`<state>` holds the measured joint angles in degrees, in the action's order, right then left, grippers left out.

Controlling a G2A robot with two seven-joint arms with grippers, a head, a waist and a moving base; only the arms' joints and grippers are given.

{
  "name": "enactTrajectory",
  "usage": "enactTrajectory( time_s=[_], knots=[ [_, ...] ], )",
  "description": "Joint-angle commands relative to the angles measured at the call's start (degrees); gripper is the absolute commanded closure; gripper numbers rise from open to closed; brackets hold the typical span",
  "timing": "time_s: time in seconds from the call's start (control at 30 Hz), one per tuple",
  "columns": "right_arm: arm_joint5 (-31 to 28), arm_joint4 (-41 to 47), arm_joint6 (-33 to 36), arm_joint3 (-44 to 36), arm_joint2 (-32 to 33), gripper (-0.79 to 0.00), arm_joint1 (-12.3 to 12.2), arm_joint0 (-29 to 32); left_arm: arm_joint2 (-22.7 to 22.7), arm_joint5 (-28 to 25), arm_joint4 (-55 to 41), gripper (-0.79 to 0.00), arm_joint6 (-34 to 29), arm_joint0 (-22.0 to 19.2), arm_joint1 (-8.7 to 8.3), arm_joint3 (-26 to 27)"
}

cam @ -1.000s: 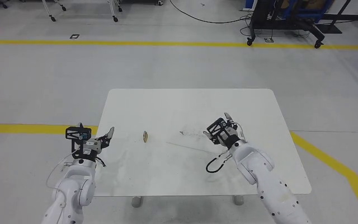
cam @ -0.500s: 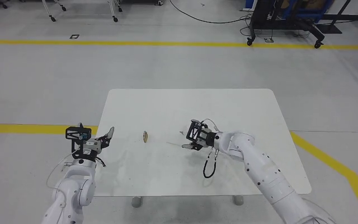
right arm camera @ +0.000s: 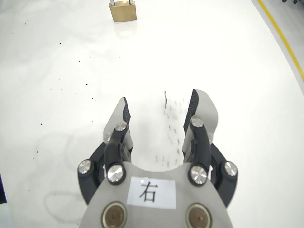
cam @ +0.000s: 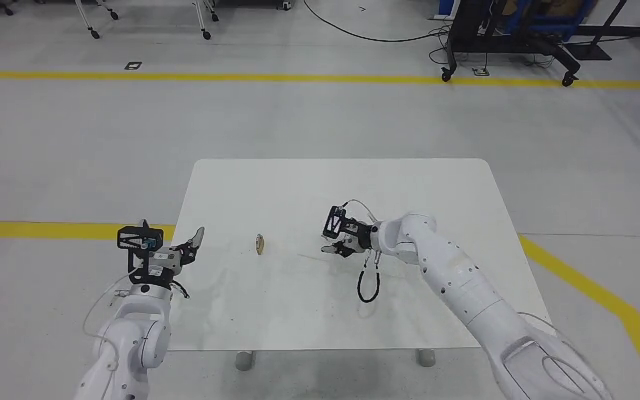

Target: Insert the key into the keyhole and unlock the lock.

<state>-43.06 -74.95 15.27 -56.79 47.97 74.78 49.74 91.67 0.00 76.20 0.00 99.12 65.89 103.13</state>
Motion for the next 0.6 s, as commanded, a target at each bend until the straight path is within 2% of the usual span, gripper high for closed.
enactTrajectory(
  time_s=[0.0,0.07,0.17,0.2,0.23,0.27,0.3,0.4,0.57],
  knots=[
    [-0.15,0.43,0.12,1.90,-0.89,-0.453,0.52,-1.24,0.00,0.00,0.00,-0.785,0.00,0.00,0.00,0.00],
    [-0.14,0.90,-0.13,3.77,-1.73,-0.382,1.10,-2.47,0.00,0.00,0.00,-0.785,0.00,0.00,0.00,0.00],
    [-0.39,1.32,-0.78,5.76,-3.32,-0.336,2.03,-3.77,0.00,0.00,0.00,-0.785,0.00,0.00,0.00,0.00],
    [-0.33,1.29,-1.07,6.43,-3.87,-0.299,2.34,-4.12,0.00,0.00,0.00,-0.785,0.00,0.00,0.00,0.00],
    [-0.17,1.24,-1.28,7.08,-4.42,-0.225,2.65,-4.41,0.00,0.00,0.00,-0.785,0.00,0.00,0.00,0.00],
    [0.21,1.06,-1.33,7.77,-4.91,-0.062,2.94,-4.72,0.00,0.00,0.00,-0.785,0.00,0.00,0.00,0.00],
    [0.57,0.94,-1.54,8.40,-5.36,0.000,3.22,-4.91,0.00,0.00,0.00,-0.785,0.00,0.00,0.00,0.00],
    [1.58,1.18,-2.28,10.54,-5.98,0.000,3.83,-5.53,0.00,0.00,0.00,-0.785,0.00,0.00,0.00,0.00],
    [1.75,-1.32,-7.67,10.23,-5.84,0.000,3.53,-5.23,0.00,0.00,0.00,-0.785,0.00,0.00,0.00,0.00]
  ],
)
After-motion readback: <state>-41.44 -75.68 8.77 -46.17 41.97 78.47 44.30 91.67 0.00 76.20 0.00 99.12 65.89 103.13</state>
